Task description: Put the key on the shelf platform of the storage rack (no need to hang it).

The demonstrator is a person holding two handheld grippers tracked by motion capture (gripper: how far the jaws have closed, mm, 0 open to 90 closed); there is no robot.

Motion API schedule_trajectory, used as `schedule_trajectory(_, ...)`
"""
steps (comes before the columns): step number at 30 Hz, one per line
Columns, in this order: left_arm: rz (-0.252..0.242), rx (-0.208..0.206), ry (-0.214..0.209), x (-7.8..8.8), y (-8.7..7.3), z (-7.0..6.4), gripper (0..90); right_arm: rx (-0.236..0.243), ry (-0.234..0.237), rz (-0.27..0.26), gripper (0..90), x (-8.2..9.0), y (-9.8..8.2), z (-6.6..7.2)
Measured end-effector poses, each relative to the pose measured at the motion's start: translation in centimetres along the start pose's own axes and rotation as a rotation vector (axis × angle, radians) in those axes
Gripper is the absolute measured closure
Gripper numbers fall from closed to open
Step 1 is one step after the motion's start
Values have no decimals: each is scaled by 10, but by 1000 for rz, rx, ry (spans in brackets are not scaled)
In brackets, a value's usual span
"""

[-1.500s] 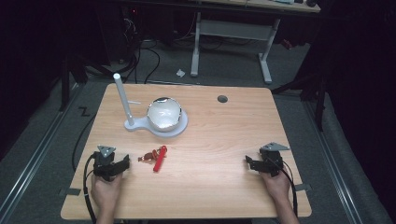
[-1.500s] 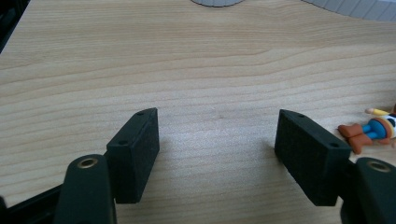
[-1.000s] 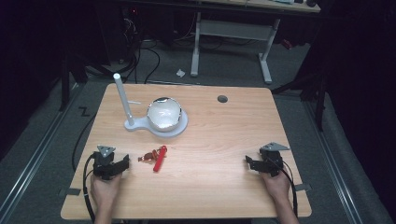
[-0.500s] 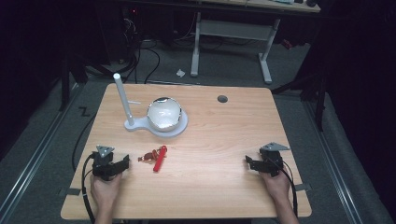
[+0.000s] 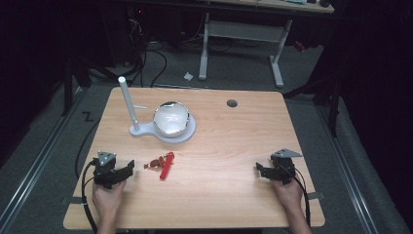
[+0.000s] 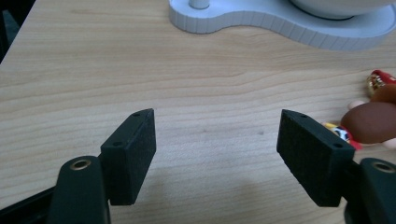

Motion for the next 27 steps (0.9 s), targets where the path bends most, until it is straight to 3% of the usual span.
schedule_trajectory(15, -27, -41, -99, 12, 13, -26, 207, 0, 0, 0, 272, 0, 0, 0)
schedule_trajectory(27, 10, -101, -171, 12, 15, -54, 169, 0, 0, 0, 272, 0, 0, 0)
Point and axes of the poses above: each handheld gripper's, and its own axes: x roughly backward along the jaws, y roughly out of its top, z roughly to its left, the point moved 7 cm from there along -x, roughly forward along the jaws, and after that the axes turned 2 degrees about z, right-handed, at the moved point
